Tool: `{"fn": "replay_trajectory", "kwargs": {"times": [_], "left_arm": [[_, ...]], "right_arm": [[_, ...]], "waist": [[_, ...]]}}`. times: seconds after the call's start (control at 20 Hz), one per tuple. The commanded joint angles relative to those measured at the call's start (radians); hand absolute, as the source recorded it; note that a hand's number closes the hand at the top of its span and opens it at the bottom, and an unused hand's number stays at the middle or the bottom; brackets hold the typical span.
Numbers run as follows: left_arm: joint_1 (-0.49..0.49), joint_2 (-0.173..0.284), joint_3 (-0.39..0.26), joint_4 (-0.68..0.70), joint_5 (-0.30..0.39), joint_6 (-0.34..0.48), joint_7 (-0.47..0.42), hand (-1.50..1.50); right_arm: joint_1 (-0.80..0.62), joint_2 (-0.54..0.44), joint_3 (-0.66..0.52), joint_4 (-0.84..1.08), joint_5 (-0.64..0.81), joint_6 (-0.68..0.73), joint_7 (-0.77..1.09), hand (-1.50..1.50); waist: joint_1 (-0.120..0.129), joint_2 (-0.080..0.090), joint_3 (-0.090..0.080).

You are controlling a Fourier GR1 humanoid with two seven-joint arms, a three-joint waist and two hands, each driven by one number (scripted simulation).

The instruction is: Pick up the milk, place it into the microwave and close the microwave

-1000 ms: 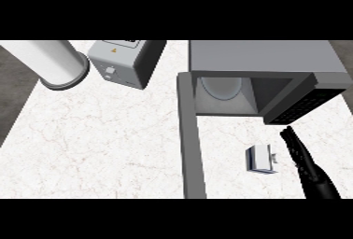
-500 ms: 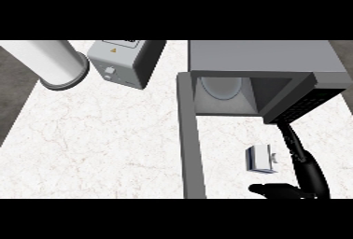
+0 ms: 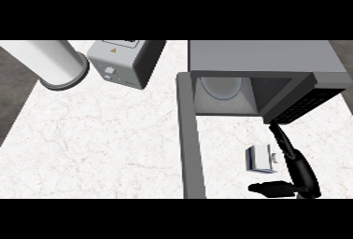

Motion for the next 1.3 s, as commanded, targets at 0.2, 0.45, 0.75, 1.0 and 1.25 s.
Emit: {"fn": "replay_trajectory", "kwargs": {"times": [0.2, 0.45, 0.75, 1.0, 1.25], "left_arm": [[0.027, -0.006, 0.067, -0.006, 0.053, -0.056, -0.022, -1.50], [0.028, 0.004, 0.090, 0.013, 0.080, -0.098, -0.012, -1.50], [0.077, -0.006, 0.020, 0.010, 0.025, -0.071, -0.076, -1.50], [0.038, -0.004, 0.067, -0.005, 0.063, -0.084, -0.016, -1.50], [0.058, -0.006, 0.021, 0.021, 0.026, -0.081, -0.059, -1.50]], "right_arm": [[-0.094, -0.014, -0.011, 0.296, 0.053, -0.070, -0.169, -1.50], [-0.160, -0.038, -0.052, 0.463, 0.093, -0.193, -0.280, -1.50], [-0.225, -0.070, -0.044, 0.532, 0.176, -0.328, -0.276, 1.50], [-0.303, -0.058, -0.059, 0.726, 0.206, -0.412, -0.356, 1.50], [-0.385, -0.092, -0.092, 0.765, 0.180, -0.404, -0.375, 1.50]], "waist": [[0.002, 0.001, 0.001], [0.004, 0.002, 0.001], [0.014, 0.002, 0.001], [0.012, 0.006, 0.002], [0.013, 0.004, 0.002]]}}
